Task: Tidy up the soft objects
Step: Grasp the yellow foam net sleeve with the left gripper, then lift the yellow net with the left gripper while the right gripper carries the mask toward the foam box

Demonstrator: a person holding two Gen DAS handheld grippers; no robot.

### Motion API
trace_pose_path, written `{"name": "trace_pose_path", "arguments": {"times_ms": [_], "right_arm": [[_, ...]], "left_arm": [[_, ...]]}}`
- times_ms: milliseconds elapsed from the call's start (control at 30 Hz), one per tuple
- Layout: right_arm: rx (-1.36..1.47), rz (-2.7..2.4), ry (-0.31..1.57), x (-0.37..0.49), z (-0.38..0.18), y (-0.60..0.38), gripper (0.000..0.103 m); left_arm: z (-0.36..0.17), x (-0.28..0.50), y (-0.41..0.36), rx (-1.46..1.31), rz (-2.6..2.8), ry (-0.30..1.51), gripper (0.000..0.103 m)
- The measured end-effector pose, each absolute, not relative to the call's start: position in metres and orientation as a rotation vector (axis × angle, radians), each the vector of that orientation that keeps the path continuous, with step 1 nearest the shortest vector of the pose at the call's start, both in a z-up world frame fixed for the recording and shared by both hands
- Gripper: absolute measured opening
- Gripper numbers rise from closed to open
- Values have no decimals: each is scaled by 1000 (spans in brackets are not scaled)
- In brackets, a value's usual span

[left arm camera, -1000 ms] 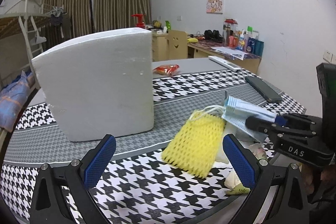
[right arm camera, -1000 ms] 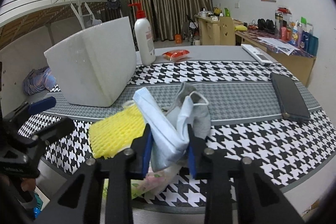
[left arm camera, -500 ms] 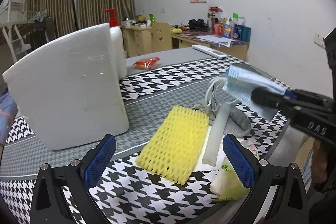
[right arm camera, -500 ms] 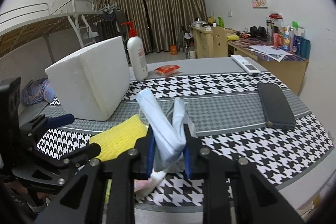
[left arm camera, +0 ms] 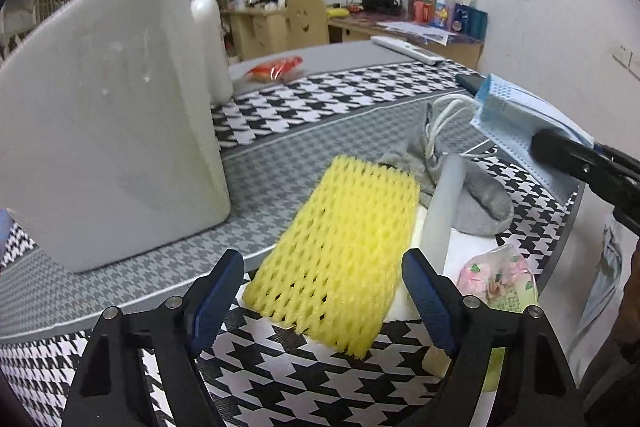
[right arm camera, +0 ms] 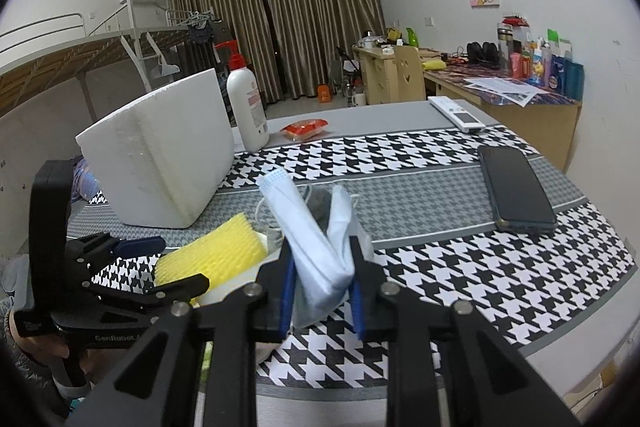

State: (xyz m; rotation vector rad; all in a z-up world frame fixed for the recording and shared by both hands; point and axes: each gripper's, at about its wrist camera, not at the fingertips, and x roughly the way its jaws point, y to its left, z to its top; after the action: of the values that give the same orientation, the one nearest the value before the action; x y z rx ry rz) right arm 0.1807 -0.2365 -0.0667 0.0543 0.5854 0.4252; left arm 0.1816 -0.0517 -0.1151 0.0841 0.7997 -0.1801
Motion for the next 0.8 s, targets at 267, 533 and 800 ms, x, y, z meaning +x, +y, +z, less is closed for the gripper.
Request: {"name": "trace_pose_path", "arguments": {"times_ms": [267,533,800], "right_arm": [[53,428,588,180,-68,-236,27],[52,431,582,177,-67,-237,27],[57,431,565,172,-62,-236,27]], "left_arm": [[-119,185,-52,78,-195,836,64],[-115,184,-47,88,-174,834,28],[-89,167,-41,59,-212,734,22]]}}
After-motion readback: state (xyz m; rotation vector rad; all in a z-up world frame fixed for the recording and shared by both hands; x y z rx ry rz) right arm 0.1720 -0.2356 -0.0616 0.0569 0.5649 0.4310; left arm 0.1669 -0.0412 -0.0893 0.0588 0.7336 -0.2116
